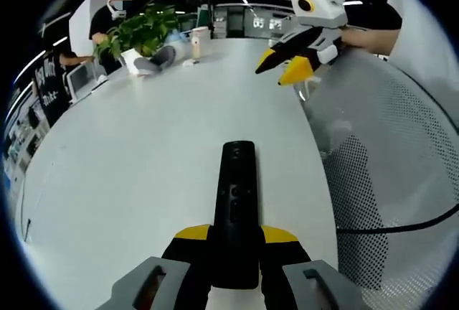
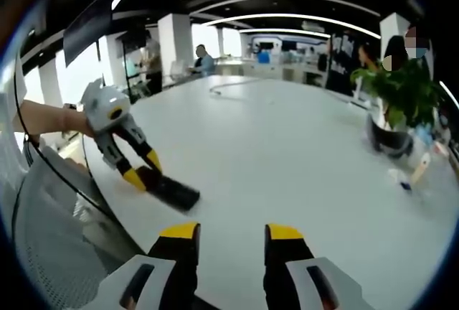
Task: Press the specified remote control buttons in sequence, fully releasing each button before pressing the next.
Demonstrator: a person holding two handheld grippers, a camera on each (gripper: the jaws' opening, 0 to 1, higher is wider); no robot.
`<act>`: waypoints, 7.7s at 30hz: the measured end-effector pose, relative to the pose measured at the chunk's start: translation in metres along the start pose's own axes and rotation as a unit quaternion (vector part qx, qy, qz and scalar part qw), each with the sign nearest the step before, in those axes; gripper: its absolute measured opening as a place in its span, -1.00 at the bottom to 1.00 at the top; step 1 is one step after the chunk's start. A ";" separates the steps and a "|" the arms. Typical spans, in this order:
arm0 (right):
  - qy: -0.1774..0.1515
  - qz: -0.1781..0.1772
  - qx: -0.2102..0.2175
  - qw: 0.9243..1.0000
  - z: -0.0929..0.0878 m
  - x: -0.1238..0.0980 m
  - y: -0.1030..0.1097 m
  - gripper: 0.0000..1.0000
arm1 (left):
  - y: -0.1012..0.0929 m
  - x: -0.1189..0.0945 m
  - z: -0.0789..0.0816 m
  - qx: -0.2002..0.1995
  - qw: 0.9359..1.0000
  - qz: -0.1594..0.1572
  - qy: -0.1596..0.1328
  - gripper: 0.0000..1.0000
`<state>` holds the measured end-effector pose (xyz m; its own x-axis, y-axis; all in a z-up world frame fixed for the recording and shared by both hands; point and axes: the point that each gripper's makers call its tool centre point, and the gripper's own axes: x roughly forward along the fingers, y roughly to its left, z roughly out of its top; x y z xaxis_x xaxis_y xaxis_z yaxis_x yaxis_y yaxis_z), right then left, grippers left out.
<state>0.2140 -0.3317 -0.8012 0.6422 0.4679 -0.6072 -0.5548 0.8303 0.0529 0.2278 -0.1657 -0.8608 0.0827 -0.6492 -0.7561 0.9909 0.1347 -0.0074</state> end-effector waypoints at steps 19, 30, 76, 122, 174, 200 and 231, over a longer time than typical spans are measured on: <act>0.002 0.003 -0.004 1.000 -0.001 0.000 0.001 -0.35 | -0.009 0.000 0.000 0.002 1.000 -0.003 0.003 -0.53; 0.004 0.009 -0.012 1.000 -0.001 0.001 0.004 -0.37 | -0.013 -0.002 -0.001 -0.004 1.000 0.002 0.000 -0.53; 0.061 0.044 -0.050 0.996 -0.019 0.005 0.020 -0.47 | -0.048 -0.002 0.002 -0.009 0.999 -0.027 -0.043 -0.52; 0.206 0.249 -0.368 0.872 -0.037 0.043 0.088 -1.00 | -0.056 0.003 0.003 0.044 0.997 -0.043 -0.040 -0.51; 0.209 0.244 -0.397 0.860 -0.035 0.048 0.100 -1.00 | -0.056 0.003 0.004 0.046 0.997 -0.047 -0.041 -0.51; 0.202 0.241 -0.394 0.863 -0.025 0.052 0.106 -1.00 | -0.055 0.002 0.004 0.044 0.997 -0.047 -0.044 -0.51; 0.204 0.247 -0.381 0.867 -0.031 0.055 0.107 -1.00 | -0.055 0.003 0.004 0.042 0.997 -0.049 -0.048 -0.51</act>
<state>0.1732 -0.2264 -0.8539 0.0723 0.4351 -0.8975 -0.9973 0.0450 -0.0585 0.1740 -0.1780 -0.8602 -0.0084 -0.7247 -0.6890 0.9998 0.0078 -0.0204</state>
